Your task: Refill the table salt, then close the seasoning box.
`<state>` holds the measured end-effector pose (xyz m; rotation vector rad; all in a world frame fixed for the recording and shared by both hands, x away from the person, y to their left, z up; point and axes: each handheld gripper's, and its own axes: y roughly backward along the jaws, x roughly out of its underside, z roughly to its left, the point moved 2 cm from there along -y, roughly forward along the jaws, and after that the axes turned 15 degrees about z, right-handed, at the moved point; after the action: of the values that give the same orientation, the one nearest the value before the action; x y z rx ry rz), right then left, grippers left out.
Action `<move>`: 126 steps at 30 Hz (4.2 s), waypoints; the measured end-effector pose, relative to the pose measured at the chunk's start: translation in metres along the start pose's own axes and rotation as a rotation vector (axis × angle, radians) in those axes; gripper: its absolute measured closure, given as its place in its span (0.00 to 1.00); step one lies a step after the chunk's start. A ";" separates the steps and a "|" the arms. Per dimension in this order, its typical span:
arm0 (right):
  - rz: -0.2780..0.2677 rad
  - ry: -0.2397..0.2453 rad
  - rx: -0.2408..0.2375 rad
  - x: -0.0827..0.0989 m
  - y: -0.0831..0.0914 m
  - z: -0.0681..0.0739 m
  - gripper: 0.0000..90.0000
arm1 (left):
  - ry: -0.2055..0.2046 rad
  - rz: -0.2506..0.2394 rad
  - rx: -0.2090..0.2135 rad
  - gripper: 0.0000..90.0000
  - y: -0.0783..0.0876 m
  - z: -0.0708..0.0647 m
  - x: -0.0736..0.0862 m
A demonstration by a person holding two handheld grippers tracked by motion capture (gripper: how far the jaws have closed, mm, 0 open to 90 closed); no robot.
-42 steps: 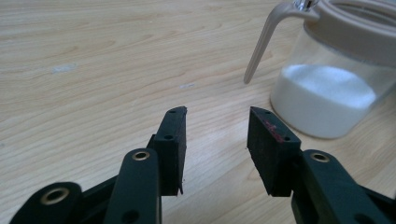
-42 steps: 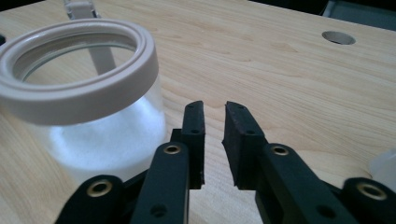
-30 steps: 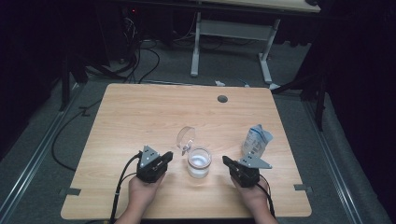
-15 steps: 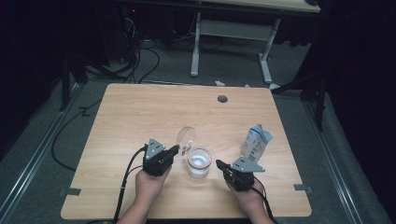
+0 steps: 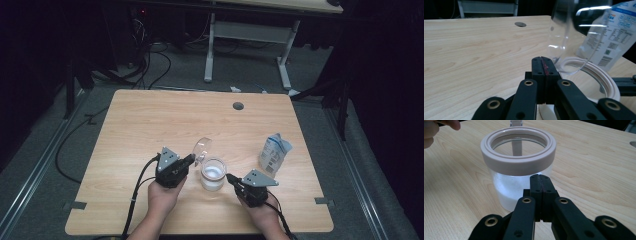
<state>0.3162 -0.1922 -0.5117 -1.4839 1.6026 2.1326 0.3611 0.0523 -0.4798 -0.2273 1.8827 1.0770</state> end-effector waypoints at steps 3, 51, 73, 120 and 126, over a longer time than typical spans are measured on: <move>0.001 0.000 0.000 0.000 -0.001 0.001 1.00 | -0.023 0.001 0.002 0.99 0.000 -0.006 0.002; -0.019 0.027 -0.004 -0.009 0.000 0.019 1.00 | 0.046 0.045 -0.163 0.85 0.063 0.070 0.093; -0.054 0.042 -0.045 -0.020 -0.018 0.038 1.00 | 0.048 0.081 -0.176 0.71 0.062 0.085 0.095; -0.022 -0.045 0.083 0.022 0.008 -0.020 0.81 | 0.051 0.086 -0.190 0.67 0.067 0.085 0.100; -0.016 -0.132 0.147 0.054 0.032 -0.058 0.74 | 0.050 0.086 -0.199 0.65 0.067 0.085 0.101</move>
<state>0.3059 -0.2757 -0.5277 -1.2809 1.6548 2.0097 0.3215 0.1829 -0.5367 -0.2914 1.8433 1.3299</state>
